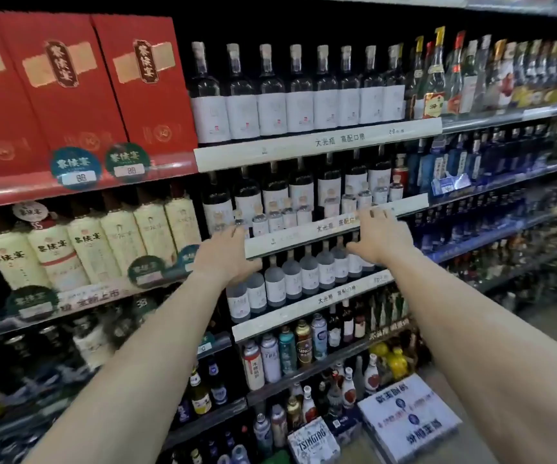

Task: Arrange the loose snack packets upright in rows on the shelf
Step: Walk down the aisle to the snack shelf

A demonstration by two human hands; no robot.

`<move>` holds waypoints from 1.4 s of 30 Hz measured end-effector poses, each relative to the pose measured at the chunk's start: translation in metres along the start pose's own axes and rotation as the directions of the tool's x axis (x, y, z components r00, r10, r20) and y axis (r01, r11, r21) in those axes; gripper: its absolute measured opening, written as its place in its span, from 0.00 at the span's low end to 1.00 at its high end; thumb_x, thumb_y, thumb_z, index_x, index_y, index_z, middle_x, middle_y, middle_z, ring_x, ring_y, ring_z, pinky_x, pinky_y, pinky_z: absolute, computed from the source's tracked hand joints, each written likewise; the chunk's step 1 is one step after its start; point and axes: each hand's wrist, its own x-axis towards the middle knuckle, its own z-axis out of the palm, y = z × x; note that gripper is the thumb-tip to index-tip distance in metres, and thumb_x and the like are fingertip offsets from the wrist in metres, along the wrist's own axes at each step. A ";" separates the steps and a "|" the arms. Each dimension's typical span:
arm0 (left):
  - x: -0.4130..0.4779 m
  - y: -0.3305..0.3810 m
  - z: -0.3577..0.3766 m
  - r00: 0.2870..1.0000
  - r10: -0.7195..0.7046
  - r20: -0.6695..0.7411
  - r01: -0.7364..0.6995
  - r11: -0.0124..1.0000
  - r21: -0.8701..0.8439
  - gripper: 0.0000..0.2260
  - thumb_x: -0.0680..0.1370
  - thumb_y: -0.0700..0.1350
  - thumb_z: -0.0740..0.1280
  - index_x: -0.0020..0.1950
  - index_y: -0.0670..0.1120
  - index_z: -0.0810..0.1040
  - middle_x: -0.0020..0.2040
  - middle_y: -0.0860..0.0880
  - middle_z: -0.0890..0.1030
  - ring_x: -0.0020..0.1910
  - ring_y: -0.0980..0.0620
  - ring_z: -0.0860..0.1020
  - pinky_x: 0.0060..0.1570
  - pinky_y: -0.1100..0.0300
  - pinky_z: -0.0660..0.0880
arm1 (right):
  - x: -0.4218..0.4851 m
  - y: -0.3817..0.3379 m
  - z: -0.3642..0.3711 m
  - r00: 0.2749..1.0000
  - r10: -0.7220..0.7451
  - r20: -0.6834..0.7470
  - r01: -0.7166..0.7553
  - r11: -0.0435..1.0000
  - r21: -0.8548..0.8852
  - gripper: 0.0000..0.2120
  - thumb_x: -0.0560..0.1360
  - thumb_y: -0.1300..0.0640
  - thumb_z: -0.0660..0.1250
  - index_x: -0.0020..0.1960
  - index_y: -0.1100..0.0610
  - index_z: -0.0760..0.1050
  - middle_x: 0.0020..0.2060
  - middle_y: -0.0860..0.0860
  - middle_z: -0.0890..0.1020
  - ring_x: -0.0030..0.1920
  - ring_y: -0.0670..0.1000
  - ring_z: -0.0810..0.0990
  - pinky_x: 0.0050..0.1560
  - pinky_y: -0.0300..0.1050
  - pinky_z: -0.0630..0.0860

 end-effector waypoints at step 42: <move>0.354 0.587 0.222 0.513 0.856 0.065 -0.780 0.496 -0.382 0.35 0.76 0.62 0.63 0.79 0.49 0.58 0.75 0.45 0.67 0.71 0.42 0.68 0.61 0.44 0.74 | 0.034 0.466 0.085 0.476 0.879 0.036 -0.846 0.469 -0.254 0.38 0.73 0.40 0.67 0.76 0.54 0.58 0.70 0.58 0.68 0.70 0.62 0.66 0.63 0.59 0.70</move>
